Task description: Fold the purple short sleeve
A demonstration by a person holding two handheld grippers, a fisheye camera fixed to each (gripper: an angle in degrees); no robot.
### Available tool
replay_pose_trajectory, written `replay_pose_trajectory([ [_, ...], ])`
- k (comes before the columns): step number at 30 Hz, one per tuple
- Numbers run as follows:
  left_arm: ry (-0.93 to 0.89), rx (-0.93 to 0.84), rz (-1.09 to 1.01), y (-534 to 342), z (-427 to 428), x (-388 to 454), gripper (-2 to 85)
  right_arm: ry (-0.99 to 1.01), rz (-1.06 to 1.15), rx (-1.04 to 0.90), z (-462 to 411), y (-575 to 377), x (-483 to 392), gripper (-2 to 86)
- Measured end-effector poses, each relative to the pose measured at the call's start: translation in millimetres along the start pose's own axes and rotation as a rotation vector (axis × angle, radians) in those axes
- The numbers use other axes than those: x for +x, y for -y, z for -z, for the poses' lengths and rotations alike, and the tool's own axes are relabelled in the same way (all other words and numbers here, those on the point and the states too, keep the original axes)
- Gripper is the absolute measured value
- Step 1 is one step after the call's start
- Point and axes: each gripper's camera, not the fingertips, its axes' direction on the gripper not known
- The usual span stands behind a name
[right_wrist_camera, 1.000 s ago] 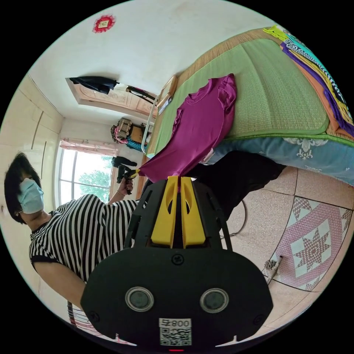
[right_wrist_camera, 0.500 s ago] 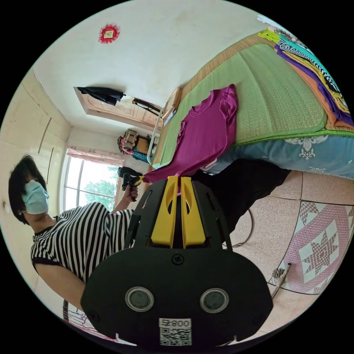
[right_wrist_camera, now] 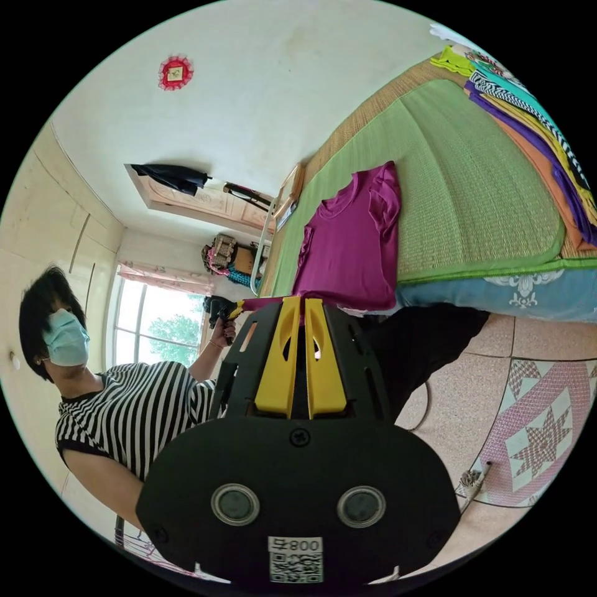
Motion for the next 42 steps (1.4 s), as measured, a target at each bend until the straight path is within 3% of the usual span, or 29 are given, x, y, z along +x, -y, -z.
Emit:
replay_pose_trajectory([
  [15,-0.004,0.054,0.015,233.7,-14.1,-13.8,1.0,-0.023,0.010,0.005,-26.5,191.6,10.8,0.8],
  [26,0.028,0.046,0.113,412.2,-52.2,-72.2,1.0,-0.036,-0.075,-0.021,-60.4,324.5,60.8,0.8],
  [42,-0.051,0.130,0.341,539.1,-101.4,-176.2,2.2,0.016,-0.264,-0.058,-117.1,439.4,129.9,1.4],
])
